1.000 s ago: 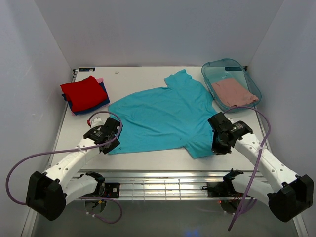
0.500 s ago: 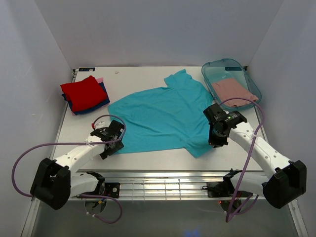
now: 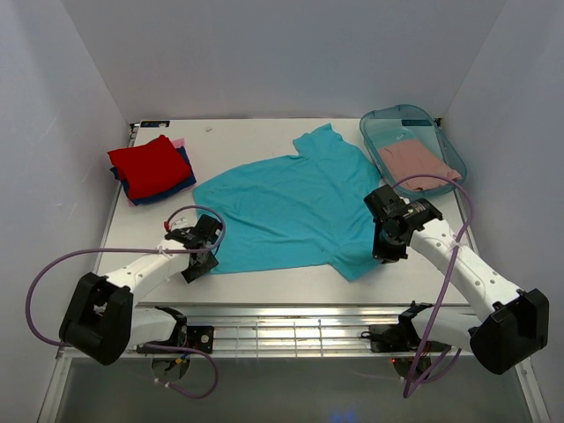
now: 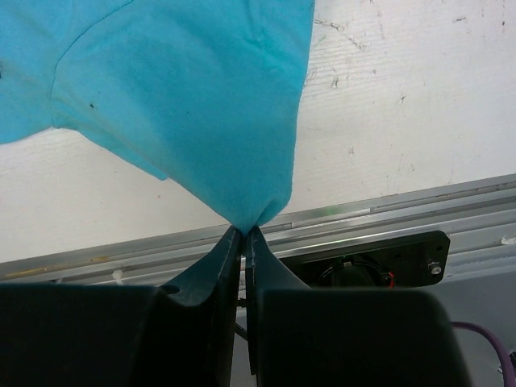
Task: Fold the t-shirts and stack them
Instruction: Grap the side of the flattened tshirt closest away from the robot with both arms, then fold the flattened tshirt in 1/3 of the way
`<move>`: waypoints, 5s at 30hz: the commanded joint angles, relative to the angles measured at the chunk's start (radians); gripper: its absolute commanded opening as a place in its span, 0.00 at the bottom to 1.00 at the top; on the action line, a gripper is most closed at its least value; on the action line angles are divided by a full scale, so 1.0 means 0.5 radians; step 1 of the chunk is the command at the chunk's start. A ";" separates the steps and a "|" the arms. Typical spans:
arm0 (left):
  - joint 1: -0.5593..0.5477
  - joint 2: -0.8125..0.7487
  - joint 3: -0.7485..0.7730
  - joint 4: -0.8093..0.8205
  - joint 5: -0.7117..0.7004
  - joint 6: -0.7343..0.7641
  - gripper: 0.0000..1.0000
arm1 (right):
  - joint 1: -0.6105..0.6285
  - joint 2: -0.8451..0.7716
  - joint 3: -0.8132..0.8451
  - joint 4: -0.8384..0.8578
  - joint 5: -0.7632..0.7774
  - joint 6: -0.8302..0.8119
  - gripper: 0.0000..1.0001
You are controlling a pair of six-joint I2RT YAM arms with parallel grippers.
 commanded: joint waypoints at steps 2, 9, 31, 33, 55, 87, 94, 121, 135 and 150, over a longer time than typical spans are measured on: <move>0.013 0.114 -0.005 0.063 0.017 -0.027 0.57 | 0.012 -0.062 0.035 -0.014 0.026 0.008 0.08; 0.013 0.143 -0.100 0.130 0.091 -0.049 0.31 | 0.012 -0.111 0.025 -0.044 0.050 0.026 0.08; 0.019 0.032 0.599 -0.131 0.161 0.187 0.12 | -0.046 0.680 0.669 0.112 0.403 -0.259 0.08; 0.032 0.081 0.612 -0.121 0.180 0.218 0.11 | -0.068 0.784 0.740 0.124 0.415 -0.308 0.08; 0.446 0.464 0.949 0.118 0.352 0.509 0.06 | -0.344 1.671 1.663 0.130 0.394 -0.689 0.08; 0.336 0.369 1.030 0.149 0.158 0.476 0.69 | -0.301 1.524 1.416 0.474 -0.100 -0.738 0.49; 0.329 0.458 0.903 0.155 0.260 0.433 0.62 | -0.261 1.604 1.301 0.575 -0.318 -0.765 0.48; 0.329 0.704 0.915 0.201 0.284 0.457 0.60 | -0.117 1.773 1.203 0.459 -0.245 -0.815 0.43; 0.329 0.639 0.919 0.182 0.260 0.479 0.60 | -0.108 1.948 1.682 0.406 -0.033 -0.894 0.08; 0.329 0.510 0.876 0.096 0.241 0.506 0.59 | -0.083 1.896 1.728 1.020 0.016 -1.121 0.49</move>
